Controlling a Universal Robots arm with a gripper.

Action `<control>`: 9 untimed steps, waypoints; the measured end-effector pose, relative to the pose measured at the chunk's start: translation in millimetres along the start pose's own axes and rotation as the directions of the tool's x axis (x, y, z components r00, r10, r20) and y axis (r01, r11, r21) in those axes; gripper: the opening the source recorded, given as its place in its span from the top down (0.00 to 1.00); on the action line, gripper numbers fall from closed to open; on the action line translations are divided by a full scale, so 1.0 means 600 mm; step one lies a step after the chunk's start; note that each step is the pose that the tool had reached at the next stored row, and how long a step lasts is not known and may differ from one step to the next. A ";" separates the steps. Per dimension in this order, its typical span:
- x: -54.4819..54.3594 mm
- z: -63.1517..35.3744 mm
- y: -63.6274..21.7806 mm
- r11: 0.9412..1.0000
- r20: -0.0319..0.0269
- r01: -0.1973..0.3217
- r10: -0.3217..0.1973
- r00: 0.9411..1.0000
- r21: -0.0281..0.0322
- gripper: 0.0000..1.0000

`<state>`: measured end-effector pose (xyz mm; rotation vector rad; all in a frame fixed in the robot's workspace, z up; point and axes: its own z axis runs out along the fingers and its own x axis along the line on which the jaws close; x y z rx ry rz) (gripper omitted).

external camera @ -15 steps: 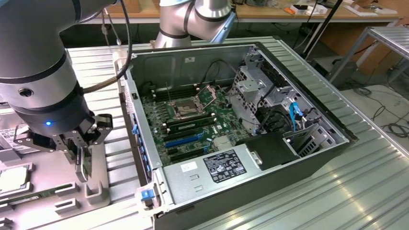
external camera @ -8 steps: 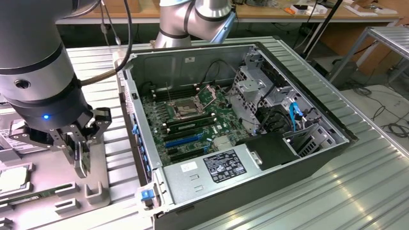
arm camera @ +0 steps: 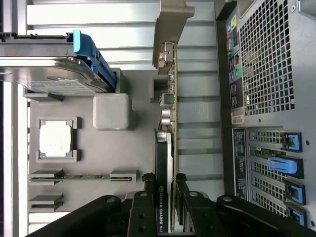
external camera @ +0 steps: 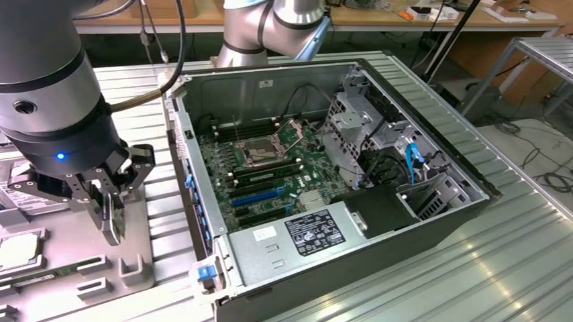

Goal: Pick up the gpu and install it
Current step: 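Pick up the gpu and move the gpu toward the slot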

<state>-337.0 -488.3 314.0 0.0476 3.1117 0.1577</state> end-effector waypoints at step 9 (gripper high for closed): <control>0.000 -0.002 0.000 1.000 0.000 0.000 0.000 1.000 0.000 0.73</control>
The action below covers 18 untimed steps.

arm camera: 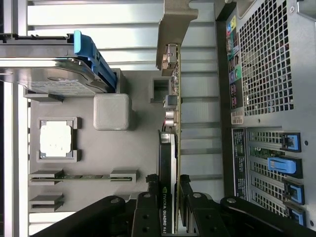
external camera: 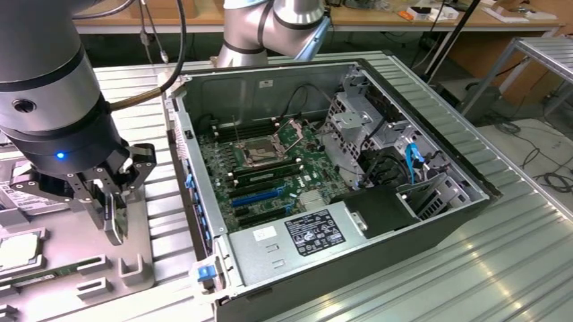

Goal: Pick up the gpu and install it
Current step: 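Pick up the gpu and move the gpu toward the slot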

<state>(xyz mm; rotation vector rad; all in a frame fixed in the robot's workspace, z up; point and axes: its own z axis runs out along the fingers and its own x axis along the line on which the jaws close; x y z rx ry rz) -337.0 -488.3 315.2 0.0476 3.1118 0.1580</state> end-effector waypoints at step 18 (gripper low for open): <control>0.000 -0.019 0.002 1.000 0.000 0.000 0.000 1.000 0.000 0.73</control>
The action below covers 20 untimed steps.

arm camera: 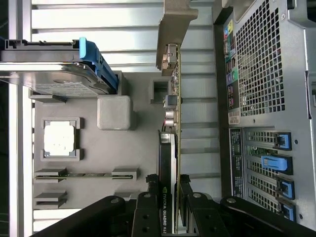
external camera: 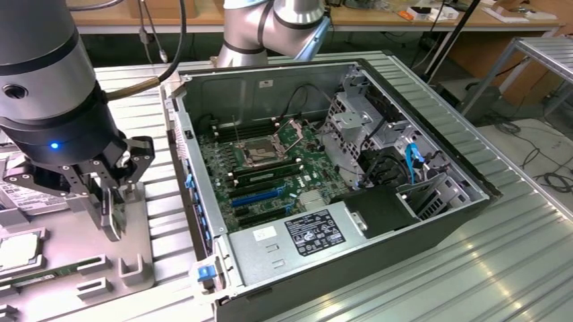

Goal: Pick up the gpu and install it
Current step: 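Pick up the gpu and move the gpu toward the slot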

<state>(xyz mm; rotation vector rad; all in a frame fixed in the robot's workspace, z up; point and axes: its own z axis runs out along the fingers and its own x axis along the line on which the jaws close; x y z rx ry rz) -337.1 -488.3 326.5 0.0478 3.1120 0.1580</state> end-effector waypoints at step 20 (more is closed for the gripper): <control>-0.001 -0.034 0.003 1.000 0.000 0.000 0.000 1.000 -0.001 0.73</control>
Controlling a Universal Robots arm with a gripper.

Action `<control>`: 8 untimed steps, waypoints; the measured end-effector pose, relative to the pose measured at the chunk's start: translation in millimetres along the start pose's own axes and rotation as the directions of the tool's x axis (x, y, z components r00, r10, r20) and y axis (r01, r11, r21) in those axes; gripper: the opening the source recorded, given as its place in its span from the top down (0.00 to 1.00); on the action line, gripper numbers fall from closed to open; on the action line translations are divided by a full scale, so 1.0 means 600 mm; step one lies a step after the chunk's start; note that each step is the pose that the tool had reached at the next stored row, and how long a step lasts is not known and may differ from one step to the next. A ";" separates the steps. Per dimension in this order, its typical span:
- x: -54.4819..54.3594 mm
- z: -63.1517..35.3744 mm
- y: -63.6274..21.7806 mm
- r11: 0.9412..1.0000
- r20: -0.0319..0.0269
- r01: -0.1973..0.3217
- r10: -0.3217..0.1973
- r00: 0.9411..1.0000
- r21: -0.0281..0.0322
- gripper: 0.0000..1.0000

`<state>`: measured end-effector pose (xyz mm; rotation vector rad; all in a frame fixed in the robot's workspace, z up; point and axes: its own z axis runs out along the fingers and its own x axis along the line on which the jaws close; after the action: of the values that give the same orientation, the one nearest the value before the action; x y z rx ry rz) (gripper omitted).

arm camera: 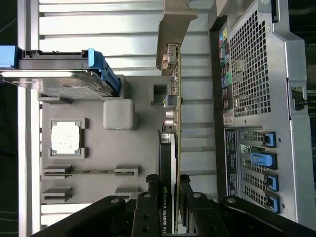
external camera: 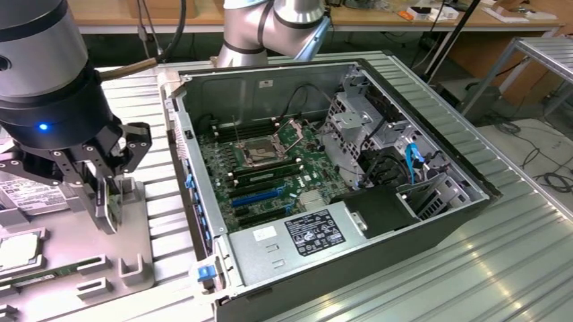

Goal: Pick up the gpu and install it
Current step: 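Pick up the gpu and move the gpu toward the slot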

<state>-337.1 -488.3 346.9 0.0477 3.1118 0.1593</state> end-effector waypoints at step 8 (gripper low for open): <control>0.000 -0.015 0.002 1.000 0.000 0.000 0.000 1.000 -0.001 0.73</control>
<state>-337.0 -488.3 356.0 0.0477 3.1118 0.1609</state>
